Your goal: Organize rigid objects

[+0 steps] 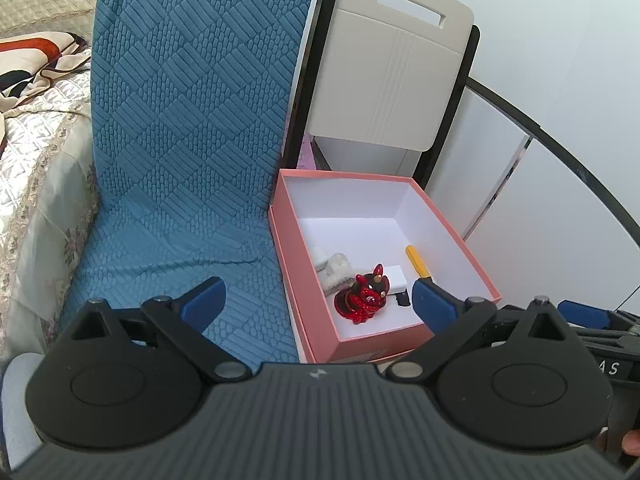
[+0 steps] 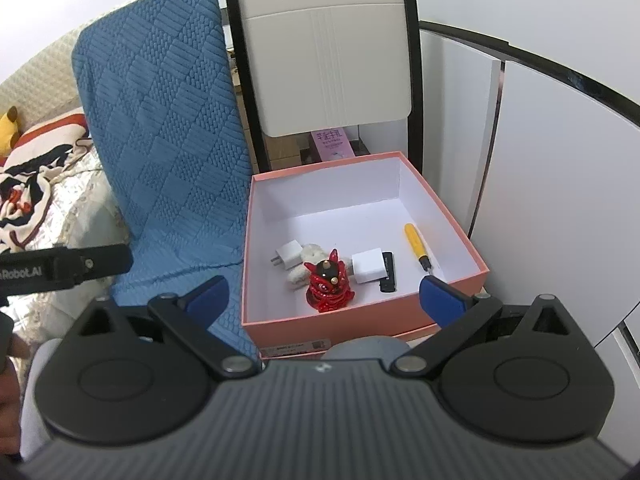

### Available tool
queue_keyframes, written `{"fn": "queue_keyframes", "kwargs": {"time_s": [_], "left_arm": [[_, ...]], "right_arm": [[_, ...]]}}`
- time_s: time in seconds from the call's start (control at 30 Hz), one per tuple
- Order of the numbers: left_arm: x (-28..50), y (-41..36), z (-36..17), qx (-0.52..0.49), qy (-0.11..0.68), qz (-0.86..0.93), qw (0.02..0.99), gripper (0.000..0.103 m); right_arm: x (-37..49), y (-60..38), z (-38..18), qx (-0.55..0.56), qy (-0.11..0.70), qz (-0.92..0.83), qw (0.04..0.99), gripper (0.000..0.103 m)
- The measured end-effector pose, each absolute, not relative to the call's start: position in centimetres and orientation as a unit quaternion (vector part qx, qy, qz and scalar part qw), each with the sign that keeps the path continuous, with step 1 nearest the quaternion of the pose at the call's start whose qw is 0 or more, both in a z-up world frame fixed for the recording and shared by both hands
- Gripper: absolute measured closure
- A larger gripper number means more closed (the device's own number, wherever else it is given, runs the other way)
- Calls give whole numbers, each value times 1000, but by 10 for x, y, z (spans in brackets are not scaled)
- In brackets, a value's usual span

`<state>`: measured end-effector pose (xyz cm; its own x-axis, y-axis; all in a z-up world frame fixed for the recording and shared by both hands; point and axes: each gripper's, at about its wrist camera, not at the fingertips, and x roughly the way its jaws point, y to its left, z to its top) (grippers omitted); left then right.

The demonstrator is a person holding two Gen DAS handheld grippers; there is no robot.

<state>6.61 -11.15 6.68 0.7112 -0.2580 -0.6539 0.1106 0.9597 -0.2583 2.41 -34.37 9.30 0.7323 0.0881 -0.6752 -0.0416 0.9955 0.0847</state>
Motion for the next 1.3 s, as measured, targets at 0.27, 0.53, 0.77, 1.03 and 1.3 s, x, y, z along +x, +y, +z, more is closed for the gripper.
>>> {"fn": "queue_keyframes", "kwargs": {"time_s": [0.27,0.53,0.77,1.03,1.3], "left_arm": [[65,-109,64,-105,377,-97,915,2],[63,-107,66,-104,371,-97,918,2],[61,-106,65,-107,371,-96,917,2],[59,-106,64,-104,370,-94,918,2],[56,-108,63,-96,367,-92,921,2]], "right_arm": [[21,-338,94,23,367,35,929,0],[21,-336,95,22,366,32,930,0],[19,-335,94,19,369,30,929,0],[16,-334,91,19,372,29,927,0],[12,-334,89,21,373,29,927,0]]}}
